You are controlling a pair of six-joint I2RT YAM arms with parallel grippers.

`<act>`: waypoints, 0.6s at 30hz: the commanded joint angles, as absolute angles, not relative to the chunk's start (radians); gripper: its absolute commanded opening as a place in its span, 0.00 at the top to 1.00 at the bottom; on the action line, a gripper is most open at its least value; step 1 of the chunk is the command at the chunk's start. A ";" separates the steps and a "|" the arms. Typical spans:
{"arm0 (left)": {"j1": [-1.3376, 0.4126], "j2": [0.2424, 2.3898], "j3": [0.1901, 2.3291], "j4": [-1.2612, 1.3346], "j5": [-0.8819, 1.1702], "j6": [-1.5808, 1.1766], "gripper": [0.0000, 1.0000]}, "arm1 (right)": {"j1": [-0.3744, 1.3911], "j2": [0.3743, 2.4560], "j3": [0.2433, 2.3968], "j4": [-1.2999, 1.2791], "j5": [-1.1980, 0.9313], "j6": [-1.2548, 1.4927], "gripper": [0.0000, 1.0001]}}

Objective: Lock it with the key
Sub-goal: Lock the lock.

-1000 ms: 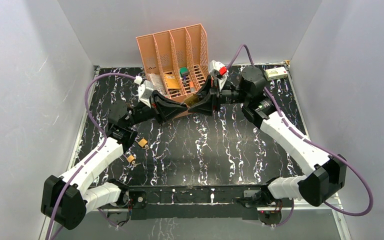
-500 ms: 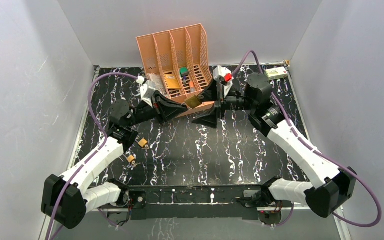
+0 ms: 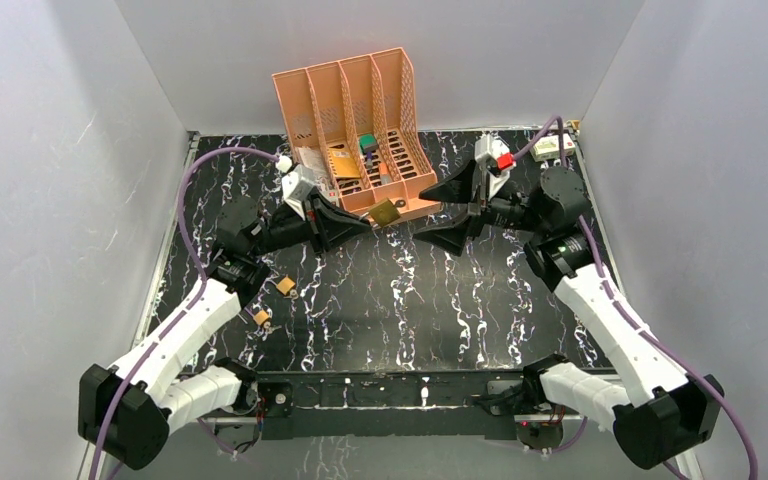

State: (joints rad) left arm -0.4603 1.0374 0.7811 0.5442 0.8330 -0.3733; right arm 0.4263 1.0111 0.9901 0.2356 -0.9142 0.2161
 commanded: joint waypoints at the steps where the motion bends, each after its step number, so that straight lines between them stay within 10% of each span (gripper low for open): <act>1: -0.457 0.988 0.841 0.544 0.869 -0.349 1.00 | 0.422 1.045 0.983 0.391 -1.026 0.288 0.09; 18: -0.457 0.969 0.832 0.524 0.873 -0.333 1.00 | 0.420 1.179 1.030 0.542 -1.123 0.402 0.42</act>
